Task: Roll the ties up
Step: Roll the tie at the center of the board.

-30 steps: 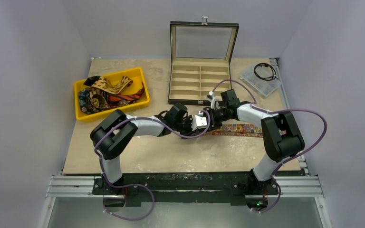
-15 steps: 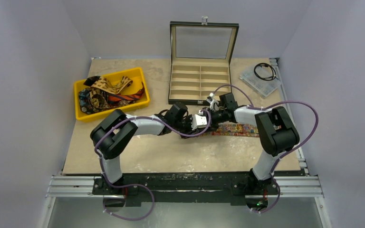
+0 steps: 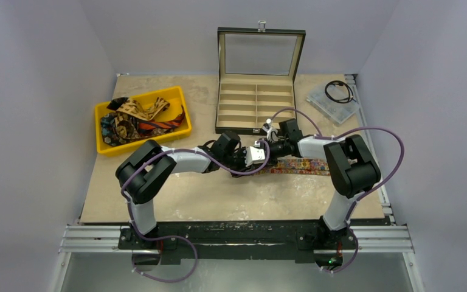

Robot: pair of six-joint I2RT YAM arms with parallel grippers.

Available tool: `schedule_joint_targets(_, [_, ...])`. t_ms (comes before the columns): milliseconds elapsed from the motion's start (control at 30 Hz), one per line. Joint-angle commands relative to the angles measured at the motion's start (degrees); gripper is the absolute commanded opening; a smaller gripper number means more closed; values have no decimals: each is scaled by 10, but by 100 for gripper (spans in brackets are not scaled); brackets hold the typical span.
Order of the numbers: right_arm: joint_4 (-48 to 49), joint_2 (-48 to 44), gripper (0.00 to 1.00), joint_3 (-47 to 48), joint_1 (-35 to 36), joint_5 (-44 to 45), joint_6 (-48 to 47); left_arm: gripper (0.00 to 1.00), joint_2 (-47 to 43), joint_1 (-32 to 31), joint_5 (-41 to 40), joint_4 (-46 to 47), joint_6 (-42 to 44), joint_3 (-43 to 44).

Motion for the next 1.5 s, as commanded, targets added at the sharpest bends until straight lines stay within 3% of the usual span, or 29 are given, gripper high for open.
schedule_joint_targets(0, [-81, 24, 11, 33, 3, 12, -81, 26, 40, 2, -32, -98, 7, -17])
schedule_joint_targets(67, [-87, 26, 0, 36, 3, 27, -94, 27, 39, 2, -29, -97, 2, -16])
schedule_joint_targets(133, [-95, 33, 0, 42, 3, 45, -105, 31, 35, 3, -21, -91, -5, -18])
schedule_joint_targets(267, [-112, 45, 0, 46, 2, 89, -131, 52, 16, 10, 8, -38, -25, -40])
schedule_joint_targets(367, [-124, 49, 0, 46, 2, 124, -141, 59, -8, 19, 39, 34, -45, -75])
schedule_joint_targets(733, [-152, 61, 0, 50, -9, 156, -157, 61, -25, 28, 74, 311, -88, -181])
schedule_joint_targets(967, [-169, 76, 0, 64, -15, 147, -172, 62, 15, 27, 56, 367, -76, -166])
schedule_joint_targets(1133, [-169, 74, 0, 61, -14, 130, -176, 75, 6, 26, 51, 367, -77, -156])
schedule_joint_targets(1233, [-166, 71, 0, 59, -12, 122, -175, 72, 8, 25, 49, 326, -51, -141])
schedule_joint_targets(1467, [-169, 70, 0, 62, -10, 108, -173, 49, 15, 3, 30, 319, -3, -134])
